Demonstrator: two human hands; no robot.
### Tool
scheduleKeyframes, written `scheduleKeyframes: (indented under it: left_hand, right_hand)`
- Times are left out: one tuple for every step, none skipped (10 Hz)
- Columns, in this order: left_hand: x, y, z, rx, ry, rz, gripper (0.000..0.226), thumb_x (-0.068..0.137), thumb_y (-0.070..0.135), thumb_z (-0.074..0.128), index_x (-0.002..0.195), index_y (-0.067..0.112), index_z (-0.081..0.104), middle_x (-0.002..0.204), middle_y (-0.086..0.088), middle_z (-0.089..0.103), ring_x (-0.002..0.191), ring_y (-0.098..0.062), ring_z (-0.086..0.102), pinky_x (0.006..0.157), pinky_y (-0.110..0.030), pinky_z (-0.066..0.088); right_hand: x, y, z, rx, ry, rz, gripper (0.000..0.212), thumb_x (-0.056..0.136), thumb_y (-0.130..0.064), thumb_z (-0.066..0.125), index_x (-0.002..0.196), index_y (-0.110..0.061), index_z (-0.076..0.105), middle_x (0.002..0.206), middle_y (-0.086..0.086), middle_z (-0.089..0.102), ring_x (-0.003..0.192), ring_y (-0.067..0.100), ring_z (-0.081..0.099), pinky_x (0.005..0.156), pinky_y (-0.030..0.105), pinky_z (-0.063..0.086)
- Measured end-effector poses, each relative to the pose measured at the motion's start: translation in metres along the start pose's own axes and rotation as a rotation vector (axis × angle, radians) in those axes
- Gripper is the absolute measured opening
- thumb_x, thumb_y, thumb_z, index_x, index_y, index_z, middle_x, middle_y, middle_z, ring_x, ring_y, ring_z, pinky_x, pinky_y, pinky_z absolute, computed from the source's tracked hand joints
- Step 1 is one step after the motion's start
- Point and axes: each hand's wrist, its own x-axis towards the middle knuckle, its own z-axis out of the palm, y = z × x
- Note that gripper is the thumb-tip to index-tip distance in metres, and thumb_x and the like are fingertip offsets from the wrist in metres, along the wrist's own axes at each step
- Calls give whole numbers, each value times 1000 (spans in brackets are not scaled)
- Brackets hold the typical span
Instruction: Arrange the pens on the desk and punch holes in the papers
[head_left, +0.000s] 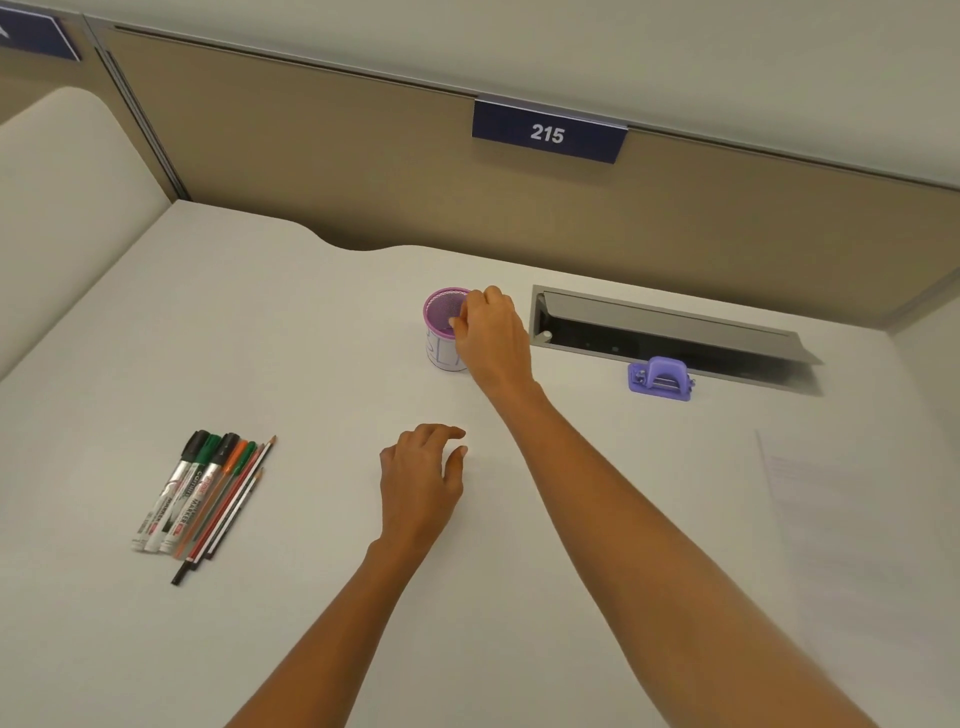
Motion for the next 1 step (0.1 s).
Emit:
scheduleKeyframes:
  left_hand:
    - [-3,14,6,-12,8,-18,23,93,29,54,113,24,63,118,3,65,108,-18,57,94,-34,37]
  right_hand:
    - [-32,-1,1,113,60,-15,35,91,-13,60,125,-5,56,129,14,56,116,28,55,88,35,53]
